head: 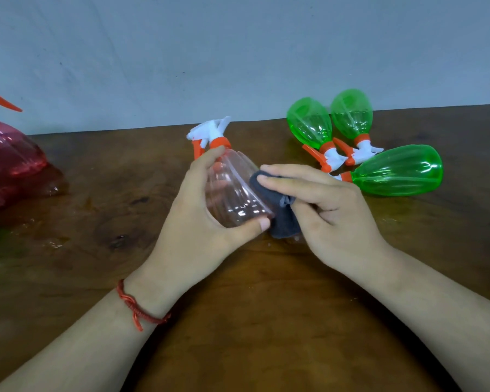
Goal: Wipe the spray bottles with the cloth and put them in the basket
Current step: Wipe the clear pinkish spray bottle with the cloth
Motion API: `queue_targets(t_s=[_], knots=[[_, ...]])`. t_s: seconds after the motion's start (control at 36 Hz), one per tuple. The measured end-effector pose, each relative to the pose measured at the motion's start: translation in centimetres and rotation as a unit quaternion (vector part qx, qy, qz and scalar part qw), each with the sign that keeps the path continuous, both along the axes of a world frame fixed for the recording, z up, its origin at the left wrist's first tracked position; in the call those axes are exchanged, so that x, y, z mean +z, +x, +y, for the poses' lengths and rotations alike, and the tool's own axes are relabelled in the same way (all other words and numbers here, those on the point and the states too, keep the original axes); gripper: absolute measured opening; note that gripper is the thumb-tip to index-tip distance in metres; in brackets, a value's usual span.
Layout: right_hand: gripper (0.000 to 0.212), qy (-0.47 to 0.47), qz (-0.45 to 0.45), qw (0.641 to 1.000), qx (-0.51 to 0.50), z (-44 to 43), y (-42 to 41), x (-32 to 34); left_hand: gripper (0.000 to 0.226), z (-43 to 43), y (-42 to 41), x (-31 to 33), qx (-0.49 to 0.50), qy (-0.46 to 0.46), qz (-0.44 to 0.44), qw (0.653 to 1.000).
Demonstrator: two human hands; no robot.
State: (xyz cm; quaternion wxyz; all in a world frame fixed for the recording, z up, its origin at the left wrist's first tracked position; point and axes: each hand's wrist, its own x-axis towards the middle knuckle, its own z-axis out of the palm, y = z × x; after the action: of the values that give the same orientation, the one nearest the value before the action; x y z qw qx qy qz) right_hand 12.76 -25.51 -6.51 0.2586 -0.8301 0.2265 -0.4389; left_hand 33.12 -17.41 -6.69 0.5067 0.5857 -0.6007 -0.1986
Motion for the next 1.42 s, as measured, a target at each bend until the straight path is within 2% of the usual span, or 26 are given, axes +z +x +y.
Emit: queue_targets(t_s=[0.14, 0.25, 0.33, 0.47, 0.61, 0.81, 0.94, 1.25, 1.42], knots=[[0.055, 0.137, -0.071, 0.988, 0.002, -0.8, -0.3, 0.2, 0.108, 0.6, -1.6, 0.1, -0.063, 0.012, -0.005, 0.998], [0.052, 0.274, -0.160, 0.948, 0.015, -1.4, 0.0, 0.6, 0.110, 1.0, -1.7, 0.4, -0.121, 0.017, -0.011, 0.992], [0.053, 0.311, -0.204, 0.928, 0.014, -1.5, 0.1, 0.7, 0.111, 1.1, -1.4, 0.4, -0.156, 0.028, 0.001, 0.987], [0.044, 0.259, -0.182, 0.949, 0.005, -1.1, -0.2, 0.9, 0.114, 0.9, -1.0, 0.2, -0.153, 0.037, -0.037, 0.987], [0.054, 0.114, -0.100, 0.988, -0.012, -0.6, -0.2, 0.7, 0.116, 0.9, -1.0, 0.1, -0.129, 0.012, -0.072, 0.989], [0.056, -0.051, -0.006, 0.999, -0.015, 0.2, -0.2, 0.4, 0.110, 0.4, -0.7, 0.0, -0.052, -0.019, -0.025, 0.998], [0.051, -0.101, 0.045, 0.994, 0.020, 0.7, -0.2, 0.4, 0.108, 0.1, 0.0, 0.3, 0.026, -0.023, 0.006, 0.999], [0.053, -0.092, 0.038, 0.995, 0.005, 0.6, -0.1, 0.3, 0.108, 0.3, 0.0, -0.1, 0.029, -0.005, -0.029, 0.999], [0.059, 0.066, -0.019, 0.998, -0.014, 0.0, 0.1, 0.6, 0.111, 0.7, -0.5, -0.1, -0.049, 0.017, -0.060, 0.997]])
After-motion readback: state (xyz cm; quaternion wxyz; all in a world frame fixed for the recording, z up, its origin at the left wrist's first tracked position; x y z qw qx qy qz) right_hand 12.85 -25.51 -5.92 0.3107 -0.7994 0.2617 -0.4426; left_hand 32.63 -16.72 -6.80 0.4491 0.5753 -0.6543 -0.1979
